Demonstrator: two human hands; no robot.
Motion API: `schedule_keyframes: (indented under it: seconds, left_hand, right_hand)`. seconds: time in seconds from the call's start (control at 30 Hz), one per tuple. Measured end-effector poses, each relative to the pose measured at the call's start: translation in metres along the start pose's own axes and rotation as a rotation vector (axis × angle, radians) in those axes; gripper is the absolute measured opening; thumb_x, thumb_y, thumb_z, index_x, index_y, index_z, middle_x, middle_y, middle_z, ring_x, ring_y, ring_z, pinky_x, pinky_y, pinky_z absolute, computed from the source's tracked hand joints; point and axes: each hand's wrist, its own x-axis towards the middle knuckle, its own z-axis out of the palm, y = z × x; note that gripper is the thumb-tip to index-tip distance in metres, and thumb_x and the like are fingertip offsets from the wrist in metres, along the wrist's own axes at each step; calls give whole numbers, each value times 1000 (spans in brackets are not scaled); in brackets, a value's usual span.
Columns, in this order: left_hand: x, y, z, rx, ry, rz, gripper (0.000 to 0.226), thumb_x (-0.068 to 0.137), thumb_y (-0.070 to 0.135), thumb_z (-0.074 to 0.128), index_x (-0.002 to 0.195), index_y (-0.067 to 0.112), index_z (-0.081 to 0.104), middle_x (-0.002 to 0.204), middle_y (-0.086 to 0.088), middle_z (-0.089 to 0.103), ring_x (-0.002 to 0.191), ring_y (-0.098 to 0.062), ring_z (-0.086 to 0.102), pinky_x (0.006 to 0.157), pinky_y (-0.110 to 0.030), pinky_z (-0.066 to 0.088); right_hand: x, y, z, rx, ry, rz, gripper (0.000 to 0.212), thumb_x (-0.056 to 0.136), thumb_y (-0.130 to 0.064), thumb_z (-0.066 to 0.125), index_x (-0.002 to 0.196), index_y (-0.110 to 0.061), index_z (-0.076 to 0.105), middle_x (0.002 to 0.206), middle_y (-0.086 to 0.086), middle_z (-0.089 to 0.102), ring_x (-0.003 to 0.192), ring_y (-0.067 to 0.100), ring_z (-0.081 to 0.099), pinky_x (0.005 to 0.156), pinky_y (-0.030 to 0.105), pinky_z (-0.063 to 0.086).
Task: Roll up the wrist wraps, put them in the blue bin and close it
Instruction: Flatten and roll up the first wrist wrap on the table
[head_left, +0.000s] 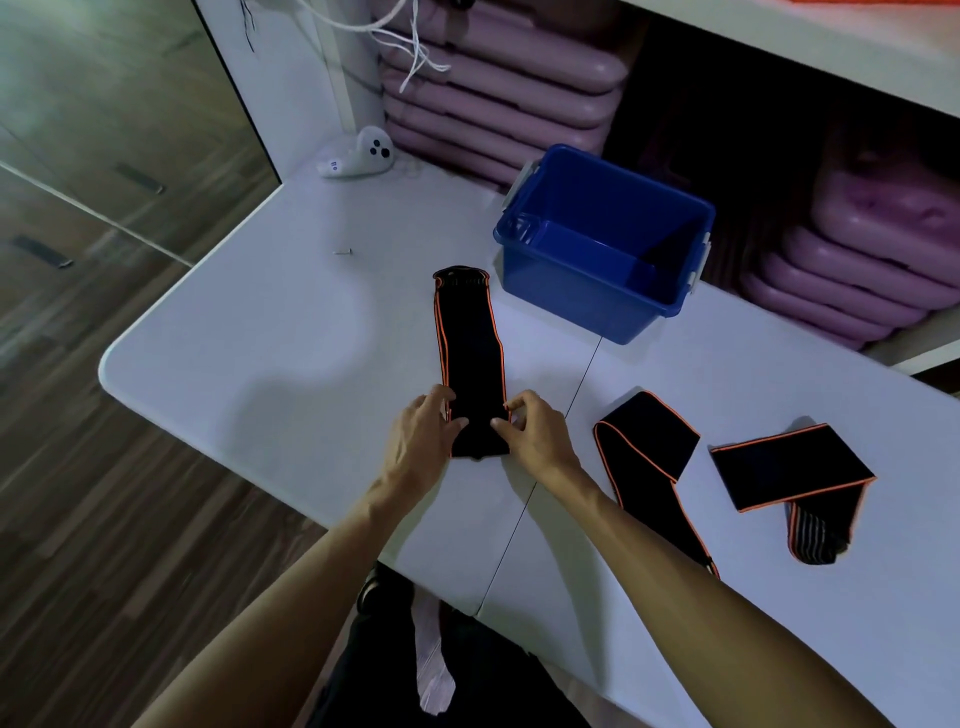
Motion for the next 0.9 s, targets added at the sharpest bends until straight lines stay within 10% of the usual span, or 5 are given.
schedule_keyframes:
  seconds: [0.23,0.5,0.63,0.9]
  left_hand:
    - [-1,-4,-1,305,-19,344,19,91,18,57,107,15,66,116,-5,66,104,-27,63,82,-37,53]
    - [-13,-7,-7,293,-239,329,54,92,45,43,125,3,56,134,-19,54,124,-33,53,94,-44,52]
    - [-22,-17,-11,319,-294,457,66,85,33,66,137,1,41,134,-12,35,110,-33,57,82,-39,56]
    - [-17,-20,-11,388,-189,491,59,95,36,33,137,-4,42,129,-21,54,110,-35,61,83,-39,57]
  right_hand:
    - [-5,10,3,-98,12,-190,17,95,-22,61,112,-17,63,94,1,62,86,16,61,75,23,48]
    - [-14,40,-10,-699,-83,-511,74,80,-57,63,142,-21,45,133,6,49,103,31,51,72,43,55]
    - [-9,39,-11,-684,-72,-567,68,84,-40,69,142,-14,46,137,6,50,106,31,51,73,46,54]
    - [-9,30,-16,-480,-148,-526,53,98,-37,49,147,-22,35,136,-3,54,117,20,45,90,39,46]
